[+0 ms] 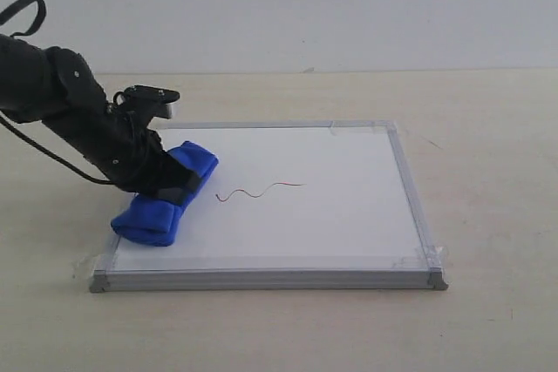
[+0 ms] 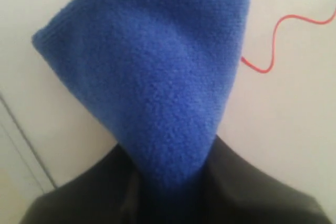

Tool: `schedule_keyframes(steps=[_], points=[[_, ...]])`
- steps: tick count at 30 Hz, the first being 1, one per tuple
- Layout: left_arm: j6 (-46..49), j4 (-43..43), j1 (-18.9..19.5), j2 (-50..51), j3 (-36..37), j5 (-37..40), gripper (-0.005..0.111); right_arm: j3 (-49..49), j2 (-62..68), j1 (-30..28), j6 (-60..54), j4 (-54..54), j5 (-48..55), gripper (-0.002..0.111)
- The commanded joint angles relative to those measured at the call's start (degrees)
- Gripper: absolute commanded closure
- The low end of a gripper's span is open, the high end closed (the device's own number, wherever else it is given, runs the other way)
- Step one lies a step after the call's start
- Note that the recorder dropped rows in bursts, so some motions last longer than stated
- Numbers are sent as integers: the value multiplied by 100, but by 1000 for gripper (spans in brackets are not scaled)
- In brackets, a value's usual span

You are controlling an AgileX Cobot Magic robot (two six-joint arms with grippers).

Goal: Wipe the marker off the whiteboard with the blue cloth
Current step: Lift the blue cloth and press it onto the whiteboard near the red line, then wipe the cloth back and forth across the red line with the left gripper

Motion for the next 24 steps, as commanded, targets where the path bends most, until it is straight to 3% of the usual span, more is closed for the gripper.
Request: schedule_keyframes(steps=[1, 11, 16, 18, 19, 24], points=[[-234, -55, -166, 392, -403, 684, 102, -7, -23, 12, -32, 0, -16, 108], [-478, -60, -1302, 730, -1351, 1281, 102, -7, -23, 12, -32, 0, -29, 108], [-550, 482, -1545, 963, -1608, 1564, 102, -7, -23, 12, -32, 0, -29, 108], [-1063, 1139, -1414, 1075, -1682, 1622, 102, -7, -23, 12, -32, 0, -29, 108], [-1797, 1800, -1153, 1180, -1812, 1747, 102, -7, -23, 12, -32, 0, -29, 108], [-2122, 1713, -3, 1223, -2398, 2578, 102, -7, -23, 12, -32, 0, -29, 108]])
